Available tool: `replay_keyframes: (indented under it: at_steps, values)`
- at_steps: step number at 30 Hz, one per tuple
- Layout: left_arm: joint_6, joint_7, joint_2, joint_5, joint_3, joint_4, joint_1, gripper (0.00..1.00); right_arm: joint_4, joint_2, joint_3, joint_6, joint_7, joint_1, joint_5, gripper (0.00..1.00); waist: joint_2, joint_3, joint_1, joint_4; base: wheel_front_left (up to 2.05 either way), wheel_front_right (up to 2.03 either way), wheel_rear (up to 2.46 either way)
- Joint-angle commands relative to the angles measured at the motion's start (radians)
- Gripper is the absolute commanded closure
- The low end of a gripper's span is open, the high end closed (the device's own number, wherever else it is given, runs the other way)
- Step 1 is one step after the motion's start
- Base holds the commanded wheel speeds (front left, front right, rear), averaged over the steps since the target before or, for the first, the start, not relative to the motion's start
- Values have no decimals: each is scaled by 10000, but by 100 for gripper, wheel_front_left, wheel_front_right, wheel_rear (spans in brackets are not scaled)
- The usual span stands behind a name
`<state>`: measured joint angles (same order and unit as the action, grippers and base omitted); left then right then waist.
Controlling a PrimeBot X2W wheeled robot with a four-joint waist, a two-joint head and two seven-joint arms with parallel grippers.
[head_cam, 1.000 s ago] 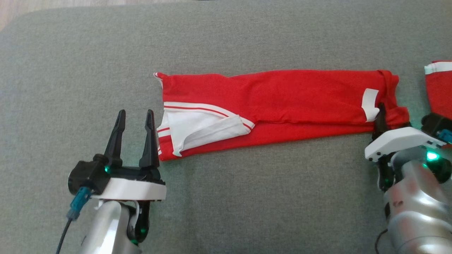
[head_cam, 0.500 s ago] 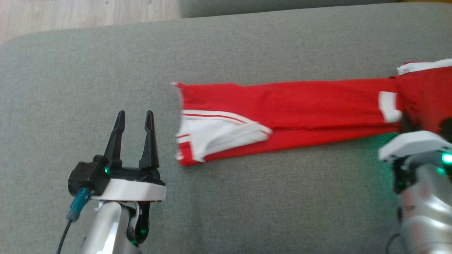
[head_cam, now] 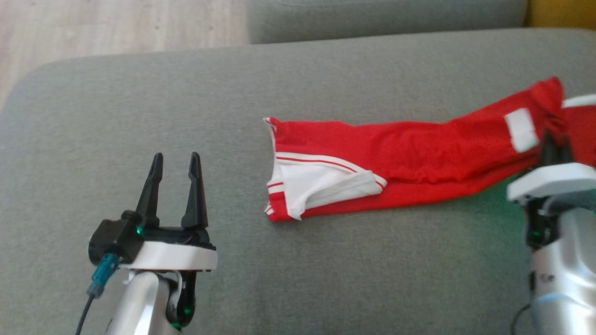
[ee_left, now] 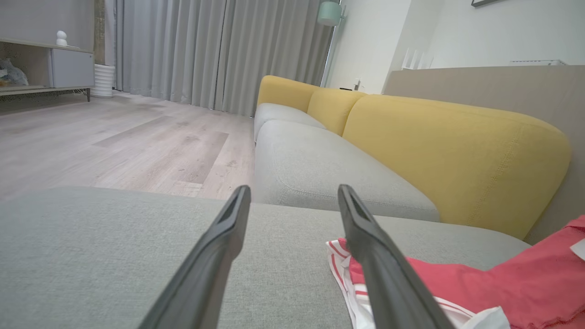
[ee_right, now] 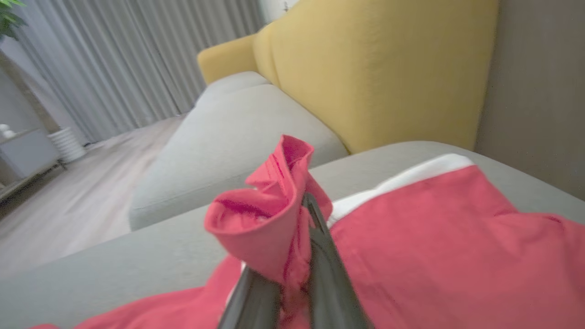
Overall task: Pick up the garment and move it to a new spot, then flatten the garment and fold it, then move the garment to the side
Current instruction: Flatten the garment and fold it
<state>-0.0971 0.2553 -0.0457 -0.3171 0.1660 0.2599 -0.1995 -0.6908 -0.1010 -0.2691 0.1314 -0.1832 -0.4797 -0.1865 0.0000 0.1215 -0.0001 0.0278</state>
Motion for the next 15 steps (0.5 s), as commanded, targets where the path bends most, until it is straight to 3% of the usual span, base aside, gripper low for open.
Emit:
replay_keyframes:
  at_steps: [1, 9, 15]
  values:
    - [-18, 64, -45, 67, -309, -334, -202, 0, 562, 151, 481, -7, 74, -143, -144, 100, 0, -193, 1, 226, 0, 0, 0]
    - [10, 65, -45, 39, -1, -444, -347, 0, 1931, 495, 2640, -7, 822, 369, -1159, 100, 0, -737, 1, 1243, 0, 0, 0]
    - [-5, 65, -45, 176, 276, -403, -374, 0, 1794, 504, 4646, -7, 805, 357, -2277, 100, 0, -718, 1, 2015, 0, 0, 0]
